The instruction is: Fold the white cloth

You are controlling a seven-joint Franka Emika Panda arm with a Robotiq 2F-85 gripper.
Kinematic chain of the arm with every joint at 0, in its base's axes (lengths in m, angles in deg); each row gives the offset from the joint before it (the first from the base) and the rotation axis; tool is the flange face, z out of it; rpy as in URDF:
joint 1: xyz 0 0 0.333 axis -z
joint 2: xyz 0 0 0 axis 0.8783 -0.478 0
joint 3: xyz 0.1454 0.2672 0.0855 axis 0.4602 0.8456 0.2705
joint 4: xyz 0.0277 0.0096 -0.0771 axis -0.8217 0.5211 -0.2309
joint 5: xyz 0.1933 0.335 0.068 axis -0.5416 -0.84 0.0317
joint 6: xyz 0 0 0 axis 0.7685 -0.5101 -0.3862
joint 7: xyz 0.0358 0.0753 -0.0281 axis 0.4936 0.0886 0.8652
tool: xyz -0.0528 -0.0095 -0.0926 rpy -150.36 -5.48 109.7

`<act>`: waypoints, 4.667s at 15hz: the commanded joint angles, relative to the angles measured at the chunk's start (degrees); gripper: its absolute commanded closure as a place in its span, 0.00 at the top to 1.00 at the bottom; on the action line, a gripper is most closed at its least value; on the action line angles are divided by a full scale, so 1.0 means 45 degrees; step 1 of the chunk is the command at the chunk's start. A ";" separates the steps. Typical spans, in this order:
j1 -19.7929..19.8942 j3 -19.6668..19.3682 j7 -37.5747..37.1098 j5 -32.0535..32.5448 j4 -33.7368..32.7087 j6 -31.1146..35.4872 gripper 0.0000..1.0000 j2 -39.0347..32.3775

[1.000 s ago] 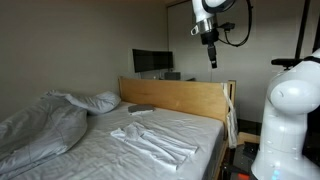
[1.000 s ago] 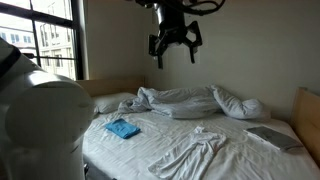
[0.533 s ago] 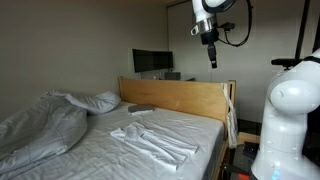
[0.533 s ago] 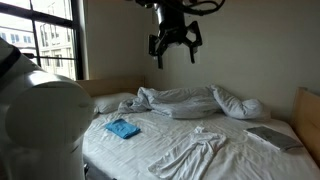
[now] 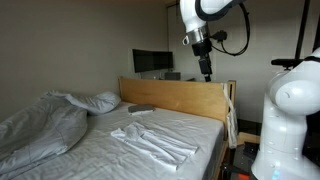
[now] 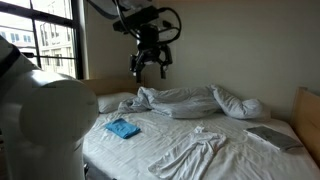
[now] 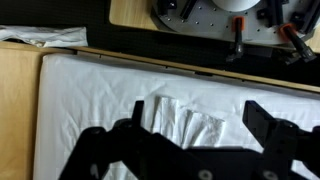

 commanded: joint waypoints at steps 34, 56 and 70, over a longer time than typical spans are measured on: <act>-0.2794 0.0728 -2.2362 0.1476 -0.0463 1.1385 1.00 -1.3684; -0.5294 -0.1356 -2.3766 -0.1743 -0.0159 1.9462 1.00 -1.7175; -0.7299 -0.2417 -2.4757 -0.6981 0.0850 2.1931 1.00 -1.7415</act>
